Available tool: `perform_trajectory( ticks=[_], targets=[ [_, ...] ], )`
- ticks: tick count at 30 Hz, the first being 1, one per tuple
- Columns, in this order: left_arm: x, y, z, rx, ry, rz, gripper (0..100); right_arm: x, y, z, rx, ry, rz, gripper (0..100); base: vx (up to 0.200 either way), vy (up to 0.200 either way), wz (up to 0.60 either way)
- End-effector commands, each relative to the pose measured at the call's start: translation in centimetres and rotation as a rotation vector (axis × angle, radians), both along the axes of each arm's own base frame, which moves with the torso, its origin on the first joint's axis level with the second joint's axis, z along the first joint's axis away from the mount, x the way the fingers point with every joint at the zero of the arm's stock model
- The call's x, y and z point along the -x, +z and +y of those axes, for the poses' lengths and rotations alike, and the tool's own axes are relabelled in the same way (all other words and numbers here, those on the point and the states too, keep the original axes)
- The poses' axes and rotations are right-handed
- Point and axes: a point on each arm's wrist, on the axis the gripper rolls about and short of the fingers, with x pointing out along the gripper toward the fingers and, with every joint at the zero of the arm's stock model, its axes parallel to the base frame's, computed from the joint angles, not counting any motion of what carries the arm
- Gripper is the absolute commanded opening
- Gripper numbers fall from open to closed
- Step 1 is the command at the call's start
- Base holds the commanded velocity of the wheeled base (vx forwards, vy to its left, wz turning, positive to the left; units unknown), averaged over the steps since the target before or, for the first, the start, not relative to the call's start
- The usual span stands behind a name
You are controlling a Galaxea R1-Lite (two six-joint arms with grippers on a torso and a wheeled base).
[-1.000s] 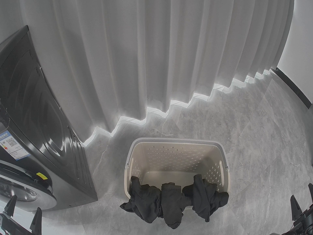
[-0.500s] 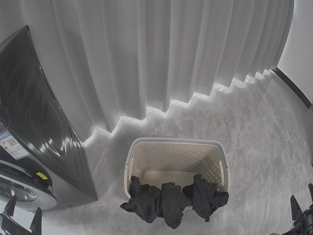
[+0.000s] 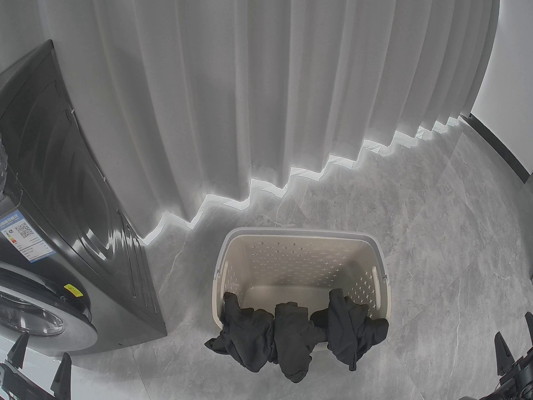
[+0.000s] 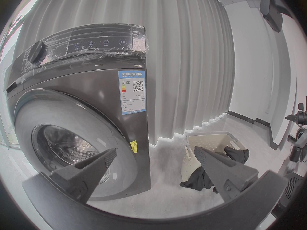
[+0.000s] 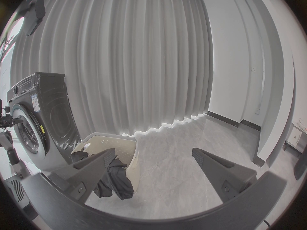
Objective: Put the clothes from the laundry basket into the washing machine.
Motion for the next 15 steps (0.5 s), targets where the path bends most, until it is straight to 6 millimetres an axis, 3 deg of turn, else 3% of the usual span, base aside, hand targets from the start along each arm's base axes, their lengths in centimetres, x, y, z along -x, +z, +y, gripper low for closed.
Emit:
perform_trajectory(
  ticks=[1,8,15],
  targets=[
    [0.0,-0.53,0.0,0.0,0.0,0.0,100,-0.01,-0.52,0.0,0.0,0.0,0.001,100,0.0,0.0,0.0],
    [0.02,-0.49,0.0,0.002,0.0,-0.001,100,-0.01,-0.52,0.0,0.0,0.0,0.001,100,0.0,0.0,0.0],
    [0.0,-0.53,0.0,0.002,0.0,0.0,100,-0.01,-0.52,0.0,0.0,0.001,0.001,100,-0.2,0.0,0.0]
  ],
)
